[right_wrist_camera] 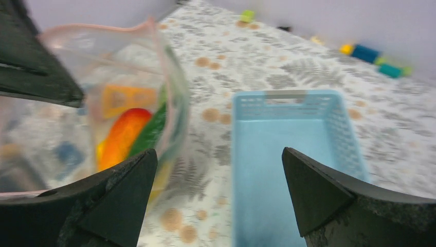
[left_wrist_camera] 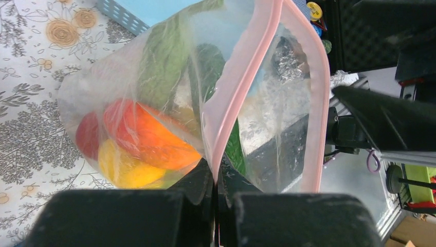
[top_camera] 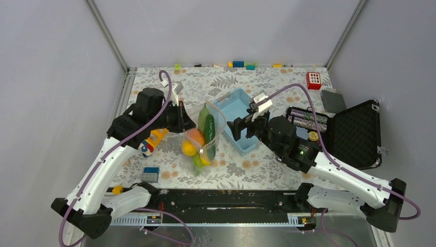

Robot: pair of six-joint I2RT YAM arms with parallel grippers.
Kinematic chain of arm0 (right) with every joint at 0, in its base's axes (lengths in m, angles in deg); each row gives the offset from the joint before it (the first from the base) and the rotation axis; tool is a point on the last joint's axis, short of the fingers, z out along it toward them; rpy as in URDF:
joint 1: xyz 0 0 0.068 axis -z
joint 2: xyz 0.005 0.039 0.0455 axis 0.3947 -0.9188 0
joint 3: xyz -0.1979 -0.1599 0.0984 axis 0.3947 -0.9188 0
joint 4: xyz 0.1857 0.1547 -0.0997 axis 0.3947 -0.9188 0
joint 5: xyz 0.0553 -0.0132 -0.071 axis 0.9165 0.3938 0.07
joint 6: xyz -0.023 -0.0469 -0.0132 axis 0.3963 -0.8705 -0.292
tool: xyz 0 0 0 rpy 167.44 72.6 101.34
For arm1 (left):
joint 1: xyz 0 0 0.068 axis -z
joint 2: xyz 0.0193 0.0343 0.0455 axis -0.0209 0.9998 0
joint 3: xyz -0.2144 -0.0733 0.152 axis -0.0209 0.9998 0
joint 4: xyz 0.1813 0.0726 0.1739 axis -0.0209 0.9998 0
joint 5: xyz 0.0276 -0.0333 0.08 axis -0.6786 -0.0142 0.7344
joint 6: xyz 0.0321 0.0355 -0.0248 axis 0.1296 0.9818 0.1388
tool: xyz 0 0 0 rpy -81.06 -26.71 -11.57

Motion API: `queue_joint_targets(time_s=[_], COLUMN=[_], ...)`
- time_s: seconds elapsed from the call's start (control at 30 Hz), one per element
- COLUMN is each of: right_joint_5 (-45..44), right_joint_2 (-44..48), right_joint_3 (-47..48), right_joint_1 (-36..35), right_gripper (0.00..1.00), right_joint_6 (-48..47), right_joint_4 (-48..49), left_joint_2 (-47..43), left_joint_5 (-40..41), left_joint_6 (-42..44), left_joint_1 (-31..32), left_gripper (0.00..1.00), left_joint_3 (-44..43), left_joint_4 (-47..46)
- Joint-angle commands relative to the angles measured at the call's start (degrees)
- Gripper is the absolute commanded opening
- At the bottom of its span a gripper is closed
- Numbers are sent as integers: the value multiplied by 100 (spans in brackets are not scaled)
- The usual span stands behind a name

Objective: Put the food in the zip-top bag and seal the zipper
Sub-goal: Adjust the zipper food storage bag at the center of the board.

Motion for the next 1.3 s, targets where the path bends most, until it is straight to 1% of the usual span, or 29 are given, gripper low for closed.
queue_joint_targets(time_s=[0.0,0.07,0.1,0.17,0.2,0.27,0.33,0.37,0.4,0.5,0.57,0.63,0.77,0.87,1.07,1.2,1.27], right_joint_5=[-1539,-1957,-1995,-1808,-1573,-529,917,1831,2382,3752,4252,4467,4929,5328,5499,5731,5947], right_joint_2=[372,391,364,288,247,159,96,87,80,-13,-117,-205,-306,-335,-376,-477,-541], right_joint_3=[-205,-299,-323,-323,-299,-174,-130,-143,-159,7,172,242,362,402,529,727,812], right_joint_1=[-20,-13,16,134,232,598,965,1052,1073,1079,1079,1079,1079,1079,1079,1079,1079], right_gripper=[100,100,99,100,100,100,100,100,100,100,100,100,100,100,100,100,95], right_joint_6=[-1389,-1833,-2030,-2325,-2400,-2450,-2614,-2832,-3179,-3889,-4197,-4292,-4306,-4374,-4809,-4643,-4362], right_joint_4=[-117,-31,-14,-19,-64,-232,-261,-408,-480,-1005,-1321,-1345,-1304,-1380,-1683,-1761,-1662], left_joint_2=[-166,-247,-291,-363,-379,-372,-308,-236,-163,22,131,242,402,401,303,351,384], left_joint_5=[-597,-694,-693,-766,-848,-1026,-938,-879,-864,-951,-1005,-1042,-869,-974,-935,-1029,-1027], left_joint_6=[178,117,81,39,43,126,209,280,364,643,846,1030,1266,1465,1667,1712,1730], left_joint_1=[-26,-21,-16,12,52,192,467,622,771,1128,1294,1442,1697,1844,2022,2095,2124], left_gripper=[0,0,0,0,0,0,0,0,0,0,0,0,0,0,0,1,1], left_joint_3=[60,185,260,440,515,576,533,494,443,246,115,-2,-89,-40,-17,-46,-56], left_joint_4=[-485,-685,-773,-955,-1037,-1130,-1147,-1159,-1159,-1076,-946,-775,-502,-474,-356,-359,-356])
